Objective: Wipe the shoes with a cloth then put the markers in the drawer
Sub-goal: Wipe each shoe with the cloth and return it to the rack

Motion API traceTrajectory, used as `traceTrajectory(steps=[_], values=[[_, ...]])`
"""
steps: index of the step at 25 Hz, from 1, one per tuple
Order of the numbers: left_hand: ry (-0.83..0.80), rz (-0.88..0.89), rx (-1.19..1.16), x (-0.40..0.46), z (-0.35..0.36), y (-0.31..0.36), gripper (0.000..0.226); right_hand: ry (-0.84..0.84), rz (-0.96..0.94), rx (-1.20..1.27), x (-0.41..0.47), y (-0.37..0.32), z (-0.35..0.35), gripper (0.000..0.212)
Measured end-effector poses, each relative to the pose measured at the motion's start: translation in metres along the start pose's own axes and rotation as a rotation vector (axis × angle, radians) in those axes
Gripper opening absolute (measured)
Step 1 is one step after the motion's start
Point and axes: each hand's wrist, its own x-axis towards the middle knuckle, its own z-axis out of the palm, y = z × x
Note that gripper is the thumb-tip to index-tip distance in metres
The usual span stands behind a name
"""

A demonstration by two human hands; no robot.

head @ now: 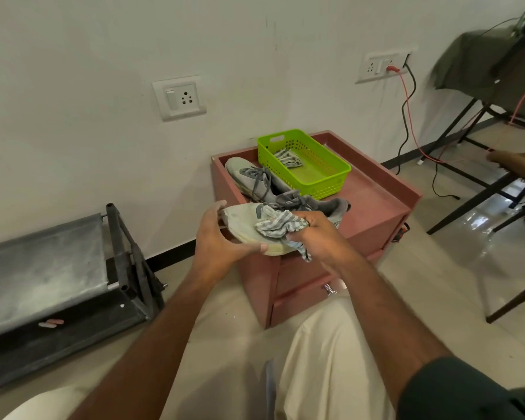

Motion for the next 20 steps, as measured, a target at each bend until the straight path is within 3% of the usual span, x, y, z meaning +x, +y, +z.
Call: traceTrajectory(steps=[2, 5, 6, 8, 10, 15, 18, 20], values=[[-0.099, -0.045, -0.16, -0.002, 0.007, -0.003, 0.106, -0.009, 0.008, -0.044, 0.002, 0.004, 0.001, 0.038], [-0.042, -0.014, -0.175, -0.004, 0.009, -0.002, 0.093, 0.045, 0.006, 0.028, -0.005, 0.003, 0.002, 0.033], [-0.015, -0.004, -0.164, -0.004, 0.004, 0.001, 0.09, 0.165, -0.001, 0.118, -0.009, 0.002, 0.001, 0.029], [0.019, -0.005, -0.213, 0.0, -0.008, 0.006, 0.082, 0.561, -0.066, 0.214, -0.02, -0.002, -0.006, 0.023], [0.039, -0.012, -0.262, 0.002, -0.023, 0.009, 0.074, 0.81, -0.183, 0.024, -0.029, -0.007, -0.01, 0.025], [0.077, -0.061, -0.314, -0.004, -0.032, 0.006, 0.075, 0.75, -0.285, -0.468, -0.039, -0.006, 0.016, 0.043], [0.103, -0.101, -0.361, -0.006, -0.029, 0.003, 0.072, 0.49, -0.138, -0.78, -0.028, -0.005, 0.035, 0.046], [0.079, -0.084, -0.328, -0.006, -0.029, 0.005, 0.077, 0.316, -0.178, -0.855, -0.023, -0.007, 0.048, 0.044]])
